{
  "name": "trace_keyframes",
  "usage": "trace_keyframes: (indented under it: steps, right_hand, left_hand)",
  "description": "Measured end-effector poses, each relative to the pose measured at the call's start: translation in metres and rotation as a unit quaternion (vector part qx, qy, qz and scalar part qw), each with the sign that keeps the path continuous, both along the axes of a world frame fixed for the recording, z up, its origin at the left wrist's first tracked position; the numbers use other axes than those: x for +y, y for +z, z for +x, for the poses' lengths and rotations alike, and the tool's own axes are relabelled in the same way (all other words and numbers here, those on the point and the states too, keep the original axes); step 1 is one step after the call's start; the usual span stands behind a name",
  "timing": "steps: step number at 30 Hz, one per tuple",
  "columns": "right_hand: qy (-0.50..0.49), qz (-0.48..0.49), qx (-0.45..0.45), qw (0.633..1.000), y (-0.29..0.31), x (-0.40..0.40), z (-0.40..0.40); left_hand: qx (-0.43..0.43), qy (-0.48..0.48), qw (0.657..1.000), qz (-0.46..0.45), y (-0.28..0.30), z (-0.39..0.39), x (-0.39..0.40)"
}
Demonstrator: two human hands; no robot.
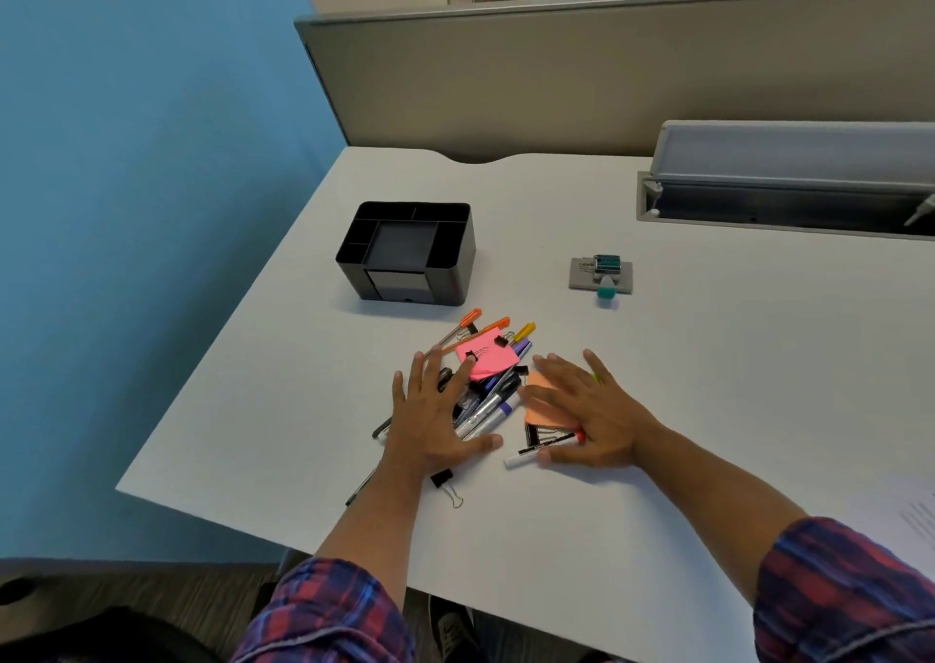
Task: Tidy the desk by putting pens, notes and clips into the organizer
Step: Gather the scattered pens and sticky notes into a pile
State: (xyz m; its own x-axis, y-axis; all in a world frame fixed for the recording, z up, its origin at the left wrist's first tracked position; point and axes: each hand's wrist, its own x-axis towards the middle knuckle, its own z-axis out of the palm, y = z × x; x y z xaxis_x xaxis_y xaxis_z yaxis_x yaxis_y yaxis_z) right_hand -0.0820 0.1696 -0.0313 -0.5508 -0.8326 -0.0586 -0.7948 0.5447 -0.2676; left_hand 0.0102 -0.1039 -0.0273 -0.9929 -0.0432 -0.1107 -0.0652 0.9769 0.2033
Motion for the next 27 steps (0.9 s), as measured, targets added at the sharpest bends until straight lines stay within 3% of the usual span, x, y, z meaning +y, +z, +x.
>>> trace_keyframes:
  steps: [12,21,27]
  right_hand:
    - [0.004,-0.063,-0.018,0.998,0.002,-0.039,-0.007]
    - [0.021,-0.007,-0.051,0.998,0.015,-0.071,-0.019]
    - [0.061,0.048,-0.026,0.997,0.007,-0.086,-0.019]
  left_hand:
    - [0.087,-0.033,0.996,0.003,-0.006,0.015,0.000]
    - [0.082,-0.045,0.996,0.007,-0.007,0.033,-0.009]
    - [0.119,-0.023,0.992,-0.020,0.002,0.052,-0.011]
